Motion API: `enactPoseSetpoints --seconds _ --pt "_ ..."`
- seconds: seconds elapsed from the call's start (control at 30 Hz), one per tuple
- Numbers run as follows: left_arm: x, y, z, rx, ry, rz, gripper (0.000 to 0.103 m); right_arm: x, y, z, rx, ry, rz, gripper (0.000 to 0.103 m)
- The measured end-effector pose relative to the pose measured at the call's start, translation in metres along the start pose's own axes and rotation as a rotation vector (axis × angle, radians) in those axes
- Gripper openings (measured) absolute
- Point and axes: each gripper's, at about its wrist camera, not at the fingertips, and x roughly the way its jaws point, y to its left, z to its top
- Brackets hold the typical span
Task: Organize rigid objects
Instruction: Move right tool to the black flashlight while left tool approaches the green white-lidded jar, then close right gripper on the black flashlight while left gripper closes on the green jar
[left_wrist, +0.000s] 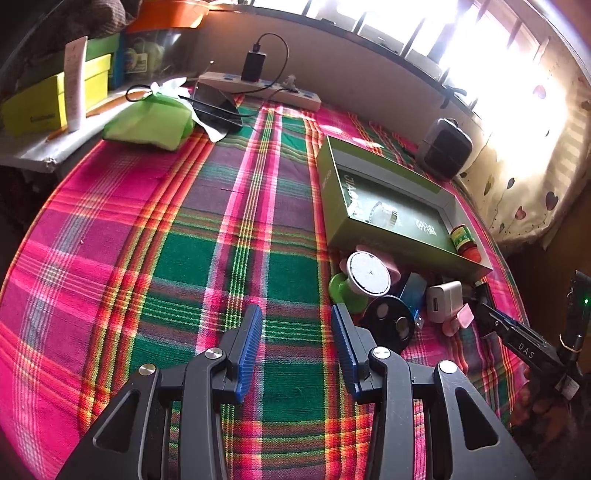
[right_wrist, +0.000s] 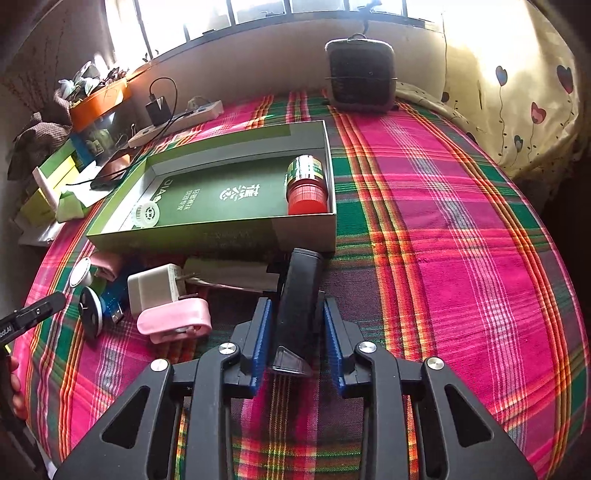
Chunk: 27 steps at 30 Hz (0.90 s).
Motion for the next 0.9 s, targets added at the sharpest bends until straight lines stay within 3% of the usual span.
enactPoseSetpoints --seconds 0.57,0.9 --pt "0.010 -0.036 0.014 0.065 -0.005 -0.030 0.043 -0.014 -0.025 -0.008 0.056 -0.021 -0.014 0.025" --pt "0.029 -0.051 0.021 0.104 0.018 0.048 0.043 -0.014 -0.030 -0.010 0.061 -0.015 -0.009 0.025"
